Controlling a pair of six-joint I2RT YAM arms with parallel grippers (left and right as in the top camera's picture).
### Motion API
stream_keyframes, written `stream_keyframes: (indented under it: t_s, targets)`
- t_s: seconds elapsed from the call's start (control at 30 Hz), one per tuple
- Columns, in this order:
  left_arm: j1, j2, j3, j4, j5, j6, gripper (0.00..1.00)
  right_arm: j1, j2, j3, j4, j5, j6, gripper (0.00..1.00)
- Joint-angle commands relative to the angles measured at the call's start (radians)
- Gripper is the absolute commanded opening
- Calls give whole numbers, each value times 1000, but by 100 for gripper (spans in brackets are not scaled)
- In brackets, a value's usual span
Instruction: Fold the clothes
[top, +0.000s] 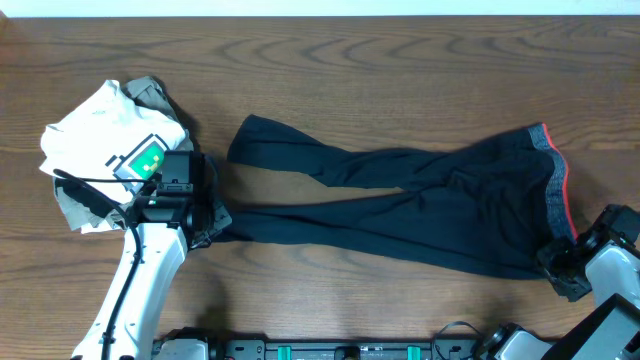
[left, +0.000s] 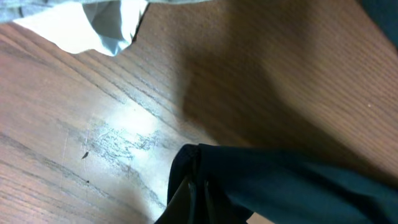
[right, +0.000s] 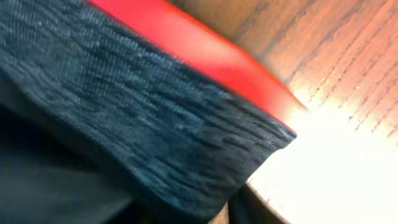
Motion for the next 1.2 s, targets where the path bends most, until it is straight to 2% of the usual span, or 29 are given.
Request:
stream_keyframes:
  t_s: [0.0, 0.13, 0.27, 0.47, 0.6, 0.67, 0.87, 1.0, 1.17]
  targets:
    - [5, -8, 2, -9, -2, 14, 6, -5, 11, -44, -5, 32, 2, 18]
    - [5, -8, 2, 0, -5, 21, 6, -5, 11, -52, -6, 50, 2, 15]
    - [5, -8, 3, 34, -6, 55, 11, -5, 11, -61, -7, 61, 3, 14]
    - [5, -14, 6, 80, -90, 55, 11, -5, 11, -63, -15, 64, 10, 24]
    - [5, -29, 8, 102, -122, 44, 11, -5, 11, -63, -14, 63, 10, 40]
    - [5, -40, 9, 116, -86, 45, 11, -5, 10, -61, -16, 47, 3, 41]
    - [5, -111, 11, 237, 214, 146, 8, -5, 7, 27, -102, -184, -89, 47]
    - [-2, -125, 10, 284, 282, 145, 8, -5, -9, 120, -225, -314, -114, 48]
    - [-71, -97, 10, 285, 294, 145, 7, -5, -19, 183, -293, -315, -126, 49]
